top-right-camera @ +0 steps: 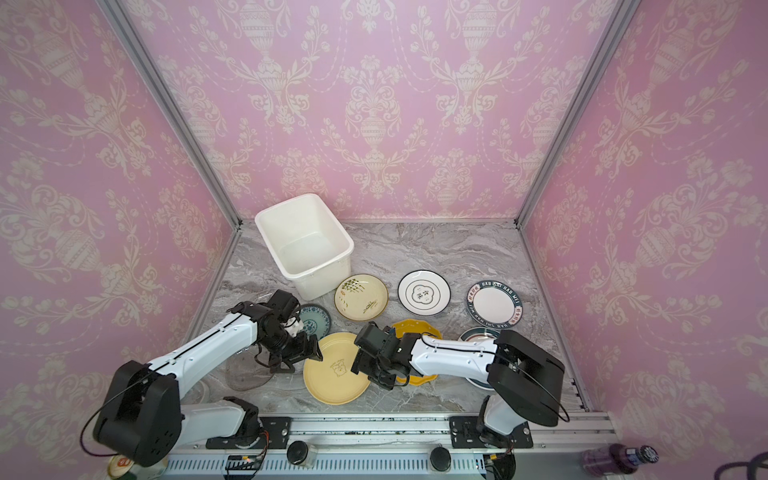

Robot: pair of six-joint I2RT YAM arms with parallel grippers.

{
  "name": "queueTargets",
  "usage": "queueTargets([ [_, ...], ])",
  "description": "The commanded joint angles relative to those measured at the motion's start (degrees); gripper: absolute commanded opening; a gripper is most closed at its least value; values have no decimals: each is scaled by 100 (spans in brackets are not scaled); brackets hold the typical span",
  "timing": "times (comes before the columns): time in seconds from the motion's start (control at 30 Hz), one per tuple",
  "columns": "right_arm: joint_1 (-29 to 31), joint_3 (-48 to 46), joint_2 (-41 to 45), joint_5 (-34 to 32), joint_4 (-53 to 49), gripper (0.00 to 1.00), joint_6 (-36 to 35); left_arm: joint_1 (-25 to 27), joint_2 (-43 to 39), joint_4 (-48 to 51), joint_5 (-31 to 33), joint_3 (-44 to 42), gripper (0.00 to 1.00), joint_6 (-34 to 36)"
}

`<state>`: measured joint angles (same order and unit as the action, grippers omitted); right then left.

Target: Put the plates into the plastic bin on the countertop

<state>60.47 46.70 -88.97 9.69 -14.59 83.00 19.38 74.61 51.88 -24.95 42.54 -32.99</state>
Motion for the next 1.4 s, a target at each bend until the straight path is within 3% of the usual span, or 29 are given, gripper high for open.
queueTargets([
  [0.0,-44,-82,-90,149,81,64,45,42,67,-94,-157,138,90,173],
  [0.3,-43,148,-160,98,-256,19,-84,40,26,-100,-171,132,90,183],
  [0.6,-6,523,-217,-4,-884,2,-262,49,-86,-73,-161,149,90,199],
  [1.0,0,889,619,-510,-2409,0,-760,49,-644,103,-5,478,90,249],
  [1.37,-16,921,1900,-937,-2804,0,-825,64,-1241,183,-174,972,85,342],
])
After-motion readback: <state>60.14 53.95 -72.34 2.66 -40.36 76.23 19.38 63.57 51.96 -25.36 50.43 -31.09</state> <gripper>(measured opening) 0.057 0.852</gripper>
